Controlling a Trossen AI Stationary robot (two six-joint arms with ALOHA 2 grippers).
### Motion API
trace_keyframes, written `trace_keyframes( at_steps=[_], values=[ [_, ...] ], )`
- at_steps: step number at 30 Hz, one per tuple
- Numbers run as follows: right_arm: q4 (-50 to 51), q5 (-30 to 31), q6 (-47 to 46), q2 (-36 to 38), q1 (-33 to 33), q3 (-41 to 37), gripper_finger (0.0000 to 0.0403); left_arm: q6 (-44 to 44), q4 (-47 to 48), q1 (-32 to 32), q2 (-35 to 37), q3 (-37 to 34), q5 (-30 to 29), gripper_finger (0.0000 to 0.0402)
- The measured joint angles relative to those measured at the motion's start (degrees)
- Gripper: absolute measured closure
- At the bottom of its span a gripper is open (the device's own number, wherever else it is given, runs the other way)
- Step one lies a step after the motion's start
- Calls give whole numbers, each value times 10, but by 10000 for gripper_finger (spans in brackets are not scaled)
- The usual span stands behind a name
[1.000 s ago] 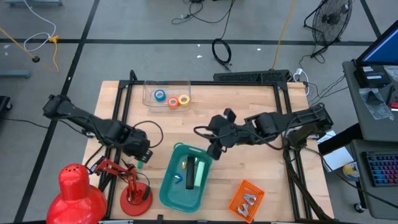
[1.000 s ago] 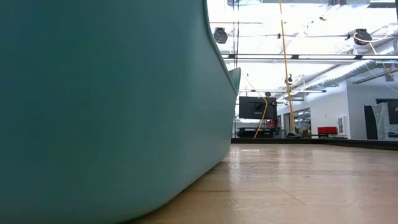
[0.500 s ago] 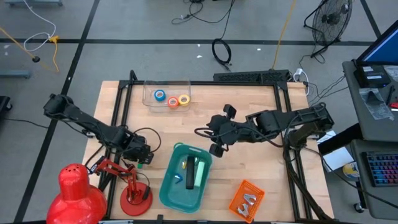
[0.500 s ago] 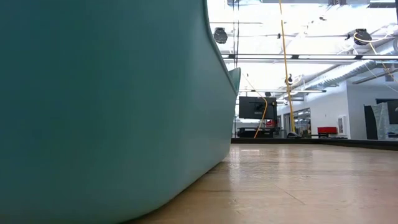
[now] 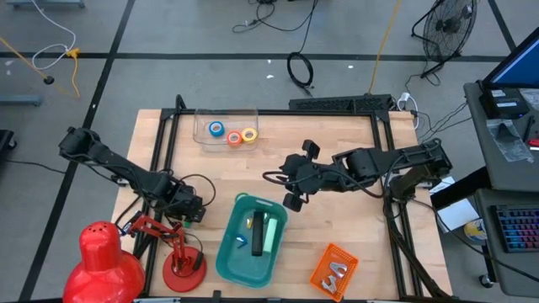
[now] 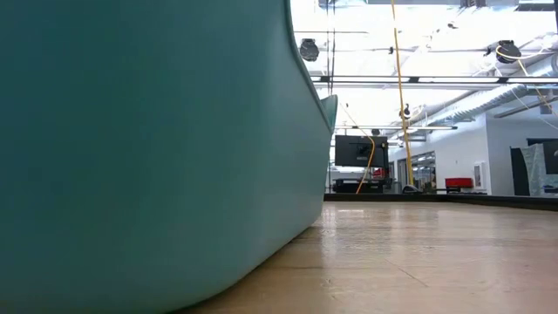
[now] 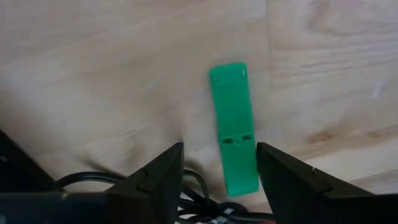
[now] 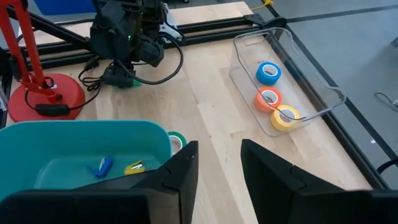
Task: Pick and place Stapler, Stapler remover, tape
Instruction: Put the green stapler into the green bin
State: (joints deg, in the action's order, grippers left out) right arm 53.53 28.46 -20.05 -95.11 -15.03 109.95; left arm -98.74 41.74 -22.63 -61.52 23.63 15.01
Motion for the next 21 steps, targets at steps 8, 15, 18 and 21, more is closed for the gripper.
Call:
trace_keyframes(
  at_steps=[8, 15, 18, 21],
  values=[
    [0, 0, 0, 0, 0, 0, 289, 0, -30, 0, 0, 0, -1, 311],
    [0, -1, -2, 0, 0, 0, 289, 7, -73, 0, 0, 0, -10, 350],
    [-1, -2, -4, 0, 0, 0, 289, 7, -93, 1, 0, 0, -17, 350],
    [0, -2, -15, 0, 0, 0, 289, 7, -134, 1, 5, 0, -32, 350]
  ],
)
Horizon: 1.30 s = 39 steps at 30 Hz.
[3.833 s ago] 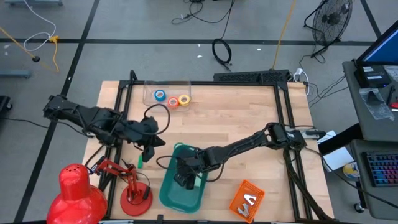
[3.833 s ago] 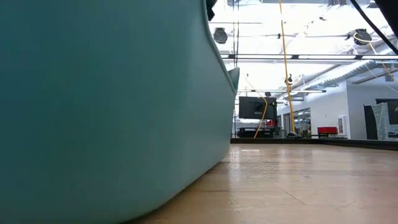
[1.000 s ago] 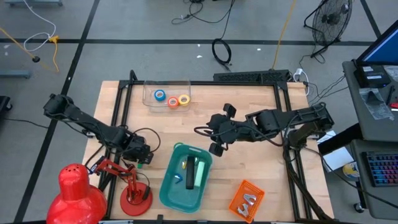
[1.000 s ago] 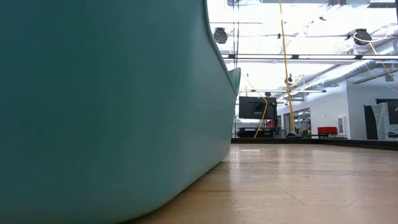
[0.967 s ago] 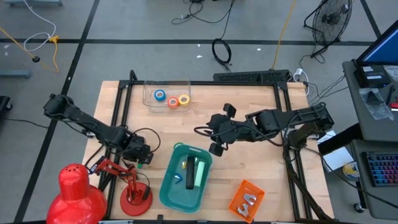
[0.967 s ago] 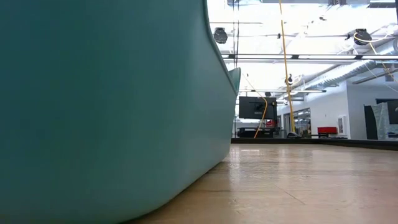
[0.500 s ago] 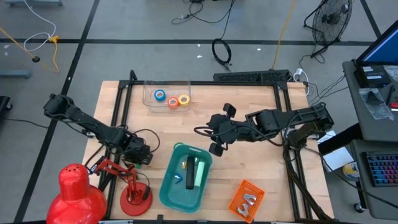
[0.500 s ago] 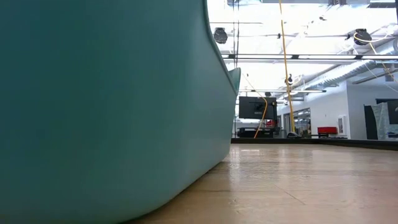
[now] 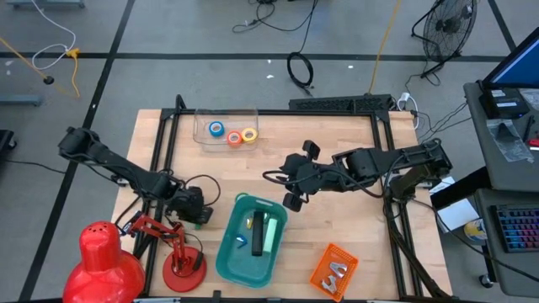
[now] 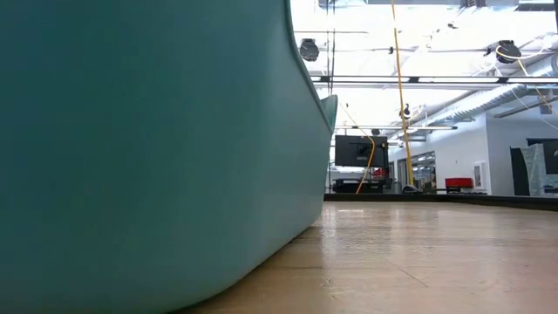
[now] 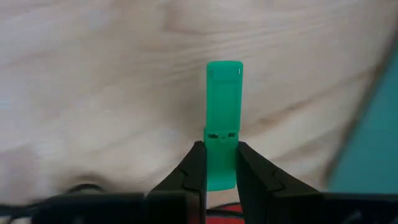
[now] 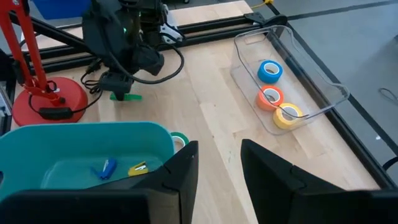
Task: Pick and place Stapler, Stapler remover, tape
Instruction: Put the green stapler into the green bin
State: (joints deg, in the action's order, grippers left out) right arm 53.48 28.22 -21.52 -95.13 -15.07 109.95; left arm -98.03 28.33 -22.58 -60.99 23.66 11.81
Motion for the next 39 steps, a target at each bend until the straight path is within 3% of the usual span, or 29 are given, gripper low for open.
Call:
trace_keyframes(
  at_steps=[12, 20, 26, 32, 39],
  values=[
    [-31, -49, -19, 1, 1, -31, 289, 49, -7, 1, 92, 64, -122, 347],
    [-117, -142, -46, 17, 17, -110, 289, 189, -164, 1, 133, 137, -163, 341],
    [-194, -201, -37, 32, 44, -136, 289, 274, -373, 1, 87, 158, -123, 347],
    [-349, -318, -35, 40, 76, -136, 289, 260, -390, 16, 18, 166, -44, 347],
    [-394, -347, -53, 31, 91, -135, 289, 265, -497, 66, -52, 169, 33, 347]
  ],
)
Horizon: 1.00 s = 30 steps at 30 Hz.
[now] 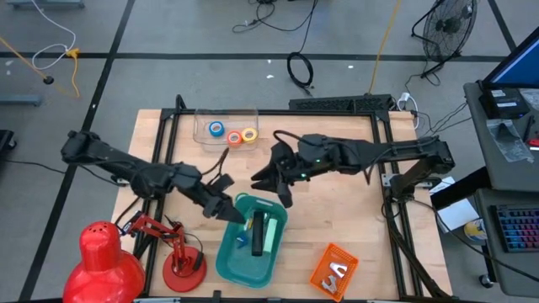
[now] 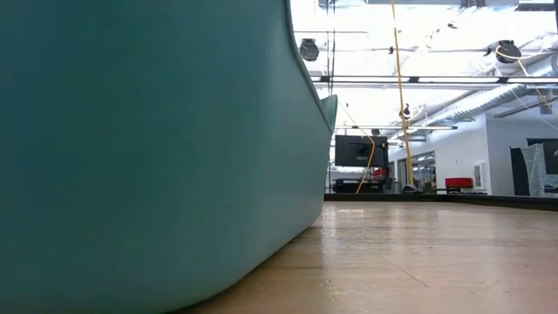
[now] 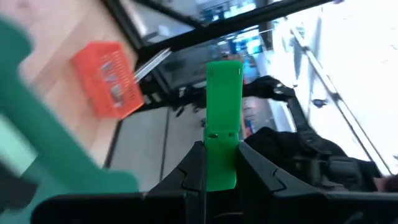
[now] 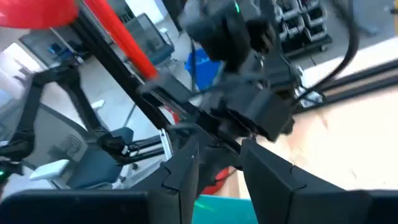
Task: Pick and place Stapler, Stapler remover, tape
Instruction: Put the green stapler into the green bin
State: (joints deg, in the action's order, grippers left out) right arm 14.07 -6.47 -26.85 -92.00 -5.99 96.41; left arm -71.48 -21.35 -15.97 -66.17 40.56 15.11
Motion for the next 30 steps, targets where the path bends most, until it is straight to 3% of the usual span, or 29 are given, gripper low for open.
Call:
trace_keyframes(
  at_steps=[12, 30],
  values=[
    [1, -26, -8, -7, 4, -1, 289, 91, -4, 78, -66, 114, 103, 347],
    [-30, -71, -41, -6, 3, -38, 289, 140, 114, 140, -28, 144, 121, 347]
  ],
)
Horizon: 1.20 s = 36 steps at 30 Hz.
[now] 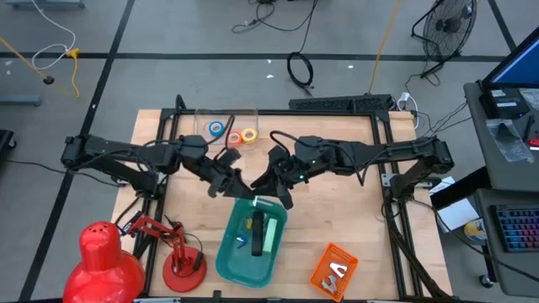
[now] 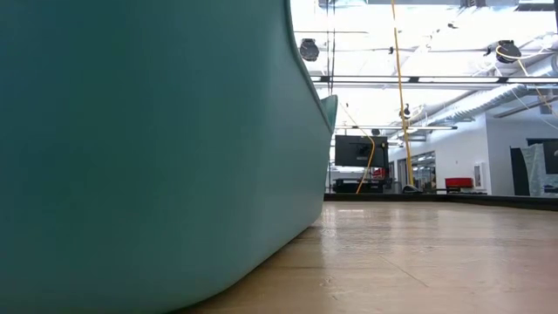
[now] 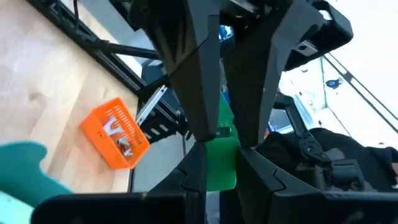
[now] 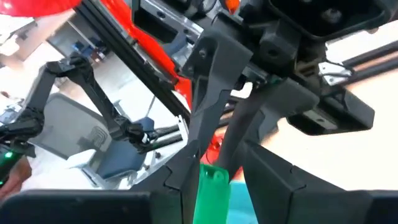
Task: Pick and place Stapler, Stapler remover, tape
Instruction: Put the green stapler into the green bin
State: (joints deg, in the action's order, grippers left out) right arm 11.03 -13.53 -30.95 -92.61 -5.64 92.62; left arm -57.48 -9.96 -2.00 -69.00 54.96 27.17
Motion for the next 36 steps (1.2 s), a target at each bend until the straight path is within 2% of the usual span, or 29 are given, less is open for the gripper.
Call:
trace_keyframes(
  at_steps=[12, 18, 24, 30, 32, 36],
  values=[
    [-14, 3, 4, 6, 0, 0, 289, 38, 55, 4, 61, 0, -64, 347],
    [-9, -7, 4, 2, -2, -1, 289, 46, 40, 7, 75, 2, -102, 347],
    [-4, -7, 4, 4, -1, -1, 289, 16, 57, 21, 74, 1, -89, 347],
    [132, -15, 35, 36, 3, -1, 289, -34, 176, -14, 73, 1, -61, 347],
    [195, 14, 48, 53, 3, 0, 289, -47, 219, -25, 73, 1, -63, 347],
    [282, 132, 67, 83, 3, -1, 289, -68, 261, -48, 63, 1, -83, 347]
  ],
)
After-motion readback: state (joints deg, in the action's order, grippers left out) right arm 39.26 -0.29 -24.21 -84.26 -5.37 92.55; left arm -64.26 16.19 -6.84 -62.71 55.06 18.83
